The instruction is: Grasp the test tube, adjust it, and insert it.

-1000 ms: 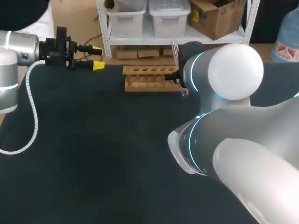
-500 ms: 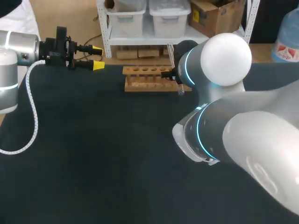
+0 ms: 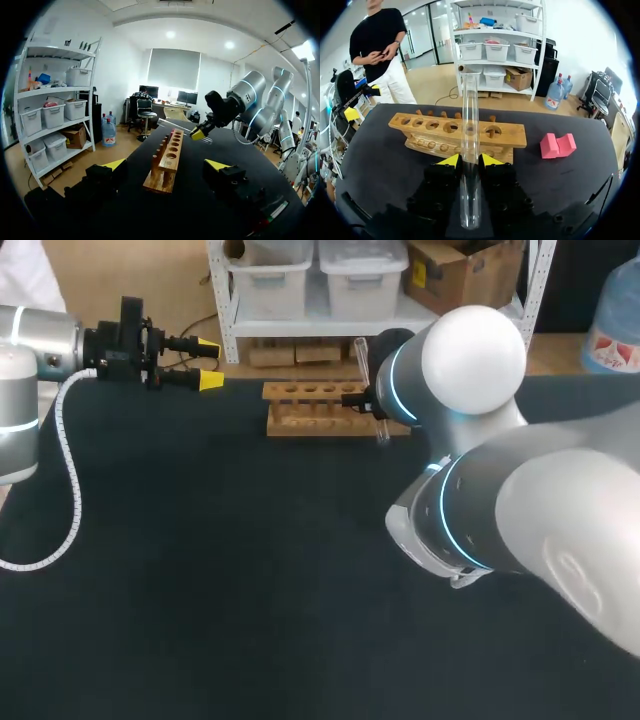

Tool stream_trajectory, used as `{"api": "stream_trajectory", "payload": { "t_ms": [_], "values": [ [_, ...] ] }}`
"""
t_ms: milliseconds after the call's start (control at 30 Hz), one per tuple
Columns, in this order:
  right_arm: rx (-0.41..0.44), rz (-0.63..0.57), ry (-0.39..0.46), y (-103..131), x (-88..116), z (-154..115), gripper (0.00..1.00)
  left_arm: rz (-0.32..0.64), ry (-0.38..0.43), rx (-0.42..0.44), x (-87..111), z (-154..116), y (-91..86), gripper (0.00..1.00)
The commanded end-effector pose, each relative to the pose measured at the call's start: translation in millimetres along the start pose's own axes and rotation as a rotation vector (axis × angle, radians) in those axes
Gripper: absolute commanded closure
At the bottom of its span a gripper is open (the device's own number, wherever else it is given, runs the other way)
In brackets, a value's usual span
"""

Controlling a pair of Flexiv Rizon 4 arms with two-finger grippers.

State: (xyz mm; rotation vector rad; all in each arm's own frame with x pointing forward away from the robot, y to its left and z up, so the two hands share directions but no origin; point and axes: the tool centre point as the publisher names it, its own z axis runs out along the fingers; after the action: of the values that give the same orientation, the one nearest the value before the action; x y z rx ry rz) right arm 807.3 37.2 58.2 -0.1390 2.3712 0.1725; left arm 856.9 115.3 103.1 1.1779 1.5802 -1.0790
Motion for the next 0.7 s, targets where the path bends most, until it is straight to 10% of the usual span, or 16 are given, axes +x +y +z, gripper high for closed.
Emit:
{"api": "stream_trajectory", "payload": {
  "t_ms": [33, 700],
  "values": [
    [-0.008, 0.002, 0.015, -1.1, -0.7, 4.1, 1.0, 0.002, -0.002, -0.003, 0.9, -0.2, -1.1, 0.0],
    [-0.063, -0.025, 0.156, -3.3, 7.3, 20.3, 1.0, 0.002, -0.002, -0.003, 0.9, -0.2, -1.1, 0.0]
  ]
}}
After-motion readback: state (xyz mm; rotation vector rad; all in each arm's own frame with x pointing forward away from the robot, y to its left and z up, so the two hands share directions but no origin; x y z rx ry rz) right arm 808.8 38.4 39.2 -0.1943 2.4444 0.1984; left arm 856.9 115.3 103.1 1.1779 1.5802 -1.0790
